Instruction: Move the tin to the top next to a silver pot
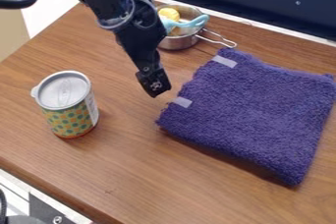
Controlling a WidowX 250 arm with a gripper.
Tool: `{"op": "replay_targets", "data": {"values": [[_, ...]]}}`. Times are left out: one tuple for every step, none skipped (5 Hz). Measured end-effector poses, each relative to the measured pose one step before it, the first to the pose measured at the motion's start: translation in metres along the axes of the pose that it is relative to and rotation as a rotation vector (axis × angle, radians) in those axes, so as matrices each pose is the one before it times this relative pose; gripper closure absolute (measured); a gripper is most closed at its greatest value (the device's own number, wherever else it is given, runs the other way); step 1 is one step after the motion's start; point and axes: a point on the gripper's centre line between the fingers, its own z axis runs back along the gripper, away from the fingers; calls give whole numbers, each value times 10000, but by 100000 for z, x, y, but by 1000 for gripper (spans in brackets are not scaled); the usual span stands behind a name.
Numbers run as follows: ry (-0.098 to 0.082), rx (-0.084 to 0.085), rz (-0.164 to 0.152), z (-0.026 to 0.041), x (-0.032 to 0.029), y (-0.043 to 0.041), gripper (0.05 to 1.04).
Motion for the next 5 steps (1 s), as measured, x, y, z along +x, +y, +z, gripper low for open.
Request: {"op": "replay_targets", "data": {"values": [[155, -186, 85, -351, -375, -339, 83], [403, -204, 534, 842, -709, -141, 83], [-264, 1212, 1072, 1967, -1022, 983, 83], [475, 51, 1242, 1693, -2866, 1084, 83], [391, 49, 778, 1058, -2897, 661, 83]]}}
